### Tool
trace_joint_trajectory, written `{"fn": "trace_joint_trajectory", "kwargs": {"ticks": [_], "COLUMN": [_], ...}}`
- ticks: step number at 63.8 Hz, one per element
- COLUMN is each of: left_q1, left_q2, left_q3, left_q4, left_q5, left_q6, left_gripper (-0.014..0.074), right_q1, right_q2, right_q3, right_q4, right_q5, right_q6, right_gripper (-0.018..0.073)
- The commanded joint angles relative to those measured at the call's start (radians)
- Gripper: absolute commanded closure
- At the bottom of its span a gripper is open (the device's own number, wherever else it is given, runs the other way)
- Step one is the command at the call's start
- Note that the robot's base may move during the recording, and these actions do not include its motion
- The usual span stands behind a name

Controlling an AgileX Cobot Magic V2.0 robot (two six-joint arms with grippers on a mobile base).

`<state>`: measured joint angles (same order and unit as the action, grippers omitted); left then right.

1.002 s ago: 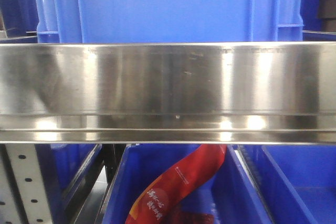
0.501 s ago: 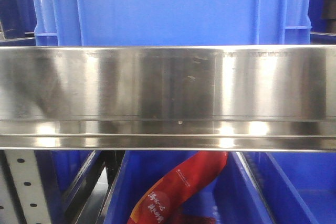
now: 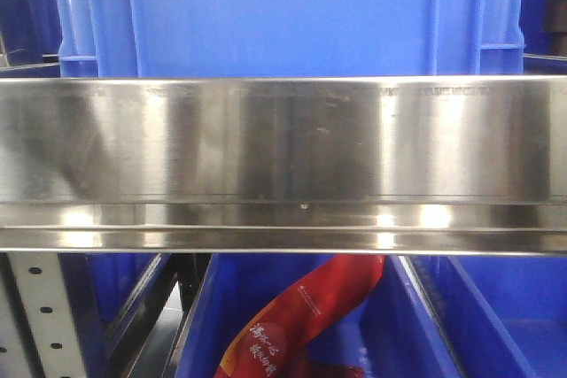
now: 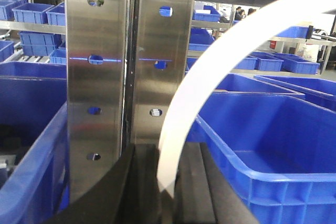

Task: Grab PVC pipe and place in blue bin
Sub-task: 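Position both held clamps above the blue bins on the shelf, then open both grippers to drop the clamps into the blue bins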

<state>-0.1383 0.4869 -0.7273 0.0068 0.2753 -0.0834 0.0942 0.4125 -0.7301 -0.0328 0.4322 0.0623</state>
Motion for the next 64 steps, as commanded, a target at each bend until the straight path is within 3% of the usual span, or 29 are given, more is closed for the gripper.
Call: {"fn": "trace_joint_trajectory", "kwargs": {"ticks": [1,12,20,25,32,39,51,64], "left_q1": [-0.008,-0.008,-0.008,-0.008,-0.008,-0.008,-0.025,-0.165], "left_q2": [-0.002,0.069,0.164,0.223,0.306,0.375,0.474,0.578], "left_q3": [-0.016,-0.155,-0.300,-0.367,-0.438,-0.488,-0.538,-0.618], "left_q4": [-0.022,-0.028,-0.060,-0.126,-0.286,-0.382,-0.421,-0.370], "left_q5": [0.010,0.117,0.196,0.245,0.283,0.312,0.347,0.325], "left_q6": [-0.006,0.020,0.049,0.115,0.237,0.295,0.295,0.279], "left_gripper": [0.0707,0.0707,0.0707,0.0707,0.0707,0.0707,0.0707,0.0707], "right_q1": [-0.001,-0.001,-0.001,-0.001,-0.001,0.010,0.119,0.237], "right_q2": [0.003,0.101,0.210,0.277,0.374,0.459,0.584,0.714], "right_q3": [-0.005,-0.086,-0.180,-0.233,-0.308,-0.373,-0.471,-0.553], "right_q4": [0.008,0.131,0.187,0.216,0.264,0.298,0.298,0.298], "right_q5": [-0.026,-0.016,0.033,0.070,0.094,0.099,0.099,0.063], "right_q6": [-0.002,-0.004,-0.074,-0.094,-0.095,-0.098,-0.133,-0.151], "right_gripper": [0.0721,0.0721,0.0721,0.0721,0.0721,0.0721,0.0721,0.0721]}}
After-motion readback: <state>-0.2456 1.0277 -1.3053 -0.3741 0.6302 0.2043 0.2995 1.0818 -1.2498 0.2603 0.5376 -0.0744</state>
